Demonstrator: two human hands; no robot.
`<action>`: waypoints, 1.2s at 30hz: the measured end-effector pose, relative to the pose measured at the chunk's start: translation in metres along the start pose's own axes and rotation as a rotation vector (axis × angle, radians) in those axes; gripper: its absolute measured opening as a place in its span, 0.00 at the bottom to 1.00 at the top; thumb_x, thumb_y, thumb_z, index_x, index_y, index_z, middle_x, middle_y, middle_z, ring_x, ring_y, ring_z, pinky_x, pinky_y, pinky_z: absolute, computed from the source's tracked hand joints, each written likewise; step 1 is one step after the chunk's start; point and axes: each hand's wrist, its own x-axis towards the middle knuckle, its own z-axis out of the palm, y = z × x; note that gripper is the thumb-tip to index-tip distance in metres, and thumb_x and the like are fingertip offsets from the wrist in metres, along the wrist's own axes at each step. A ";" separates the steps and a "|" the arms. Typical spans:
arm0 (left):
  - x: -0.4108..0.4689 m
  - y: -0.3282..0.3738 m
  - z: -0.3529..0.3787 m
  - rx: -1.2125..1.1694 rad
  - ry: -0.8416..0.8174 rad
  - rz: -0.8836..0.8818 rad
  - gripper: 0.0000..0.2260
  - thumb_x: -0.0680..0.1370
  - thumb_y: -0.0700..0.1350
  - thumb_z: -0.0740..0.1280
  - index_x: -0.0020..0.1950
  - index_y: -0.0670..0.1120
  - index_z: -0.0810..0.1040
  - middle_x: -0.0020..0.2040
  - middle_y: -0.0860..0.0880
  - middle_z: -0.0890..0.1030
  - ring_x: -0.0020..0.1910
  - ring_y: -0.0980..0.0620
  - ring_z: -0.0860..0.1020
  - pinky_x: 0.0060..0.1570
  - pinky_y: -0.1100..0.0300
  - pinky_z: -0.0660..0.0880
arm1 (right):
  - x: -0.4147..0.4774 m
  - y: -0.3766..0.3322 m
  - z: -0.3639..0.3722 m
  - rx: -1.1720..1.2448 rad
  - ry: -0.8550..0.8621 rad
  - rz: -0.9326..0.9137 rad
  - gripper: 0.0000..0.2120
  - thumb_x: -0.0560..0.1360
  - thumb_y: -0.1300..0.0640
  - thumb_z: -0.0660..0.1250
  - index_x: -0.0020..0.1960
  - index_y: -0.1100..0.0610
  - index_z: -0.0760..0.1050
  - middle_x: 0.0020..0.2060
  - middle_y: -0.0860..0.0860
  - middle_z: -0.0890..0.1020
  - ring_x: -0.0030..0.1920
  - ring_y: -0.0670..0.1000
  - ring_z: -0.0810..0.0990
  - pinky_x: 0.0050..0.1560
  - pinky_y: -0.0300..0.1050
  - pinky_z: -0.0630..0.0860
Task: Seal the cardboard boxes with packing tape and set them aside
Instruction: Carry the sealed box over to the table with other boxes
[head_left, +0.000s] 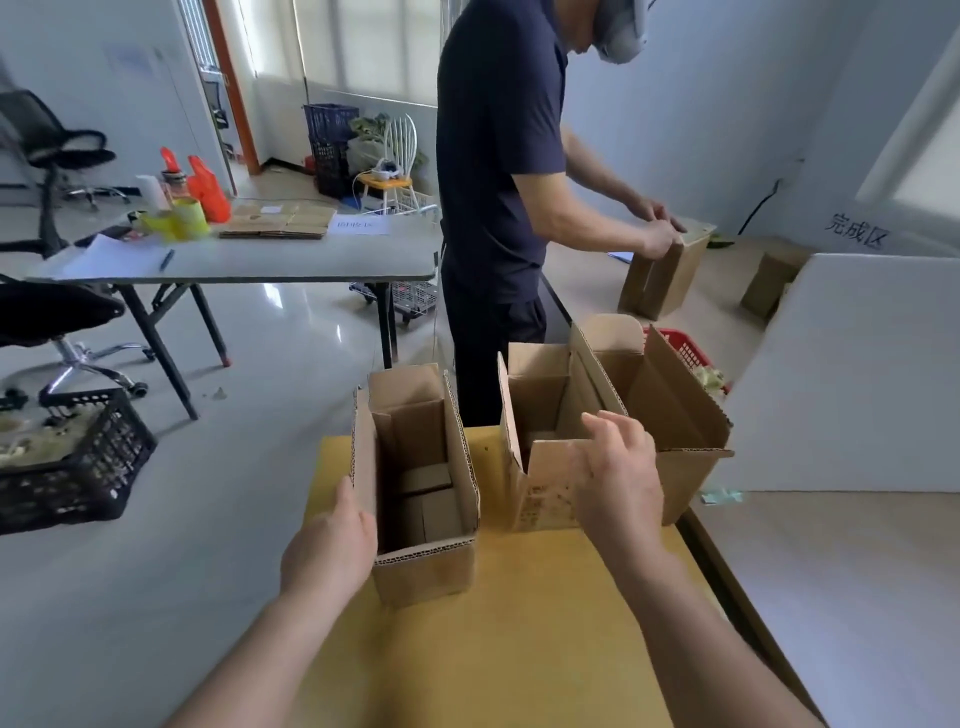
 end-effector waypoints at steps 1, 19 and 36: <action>0.011 0.006 -0.001 -0.003 -0.003 -0.003 0.21 0.82 0.43 0.51 0.75 0.43 0.58 0.52 0.38 0.81 0.50 0.38 0.79 0.40 0.55 0.68 | 0.016 0.005 -0.003 -0.024 0.034 0.033 0.20 0.79 0.52 0.62 0.70 0.54 0.68 0.68 0.51 0.68 0.68 0.52 0.67 0.64 0.52 0.73; 0.103 0.085 0.013 -0.109 -0.143 0.011 0.21 0.82 0.45 0.51 0.75 0.45 0.56 0.53 0.36 0.79 0.50 0.38 0.77 0.50 0.51 0.75 | 0.112 0.054 0.007 -0.223 -0.375 0.188 0.17 0.80 0.59 0.57 0.68 0.53 0.66 0.42 0.49 0.75 0.41 0.51 0.74 0.34 0.44 0.68; -0.036 0.094 0.012 -0.247 0.073 0.493 0.21 0.79 0.55 0.61 0.70 0.49 0.70 0.65 0.51 0.73 0.63 0.52 0.71 0.55 0.59 0.71 | -0.046 0.031 -0.043 -0.289 0.012 -0.063 0.11 0.80 0.53 0.59 0.52 0.54 0.79 0.48 0.48 0.80 0.48 0.49 0.74 0.47 0.40 0.68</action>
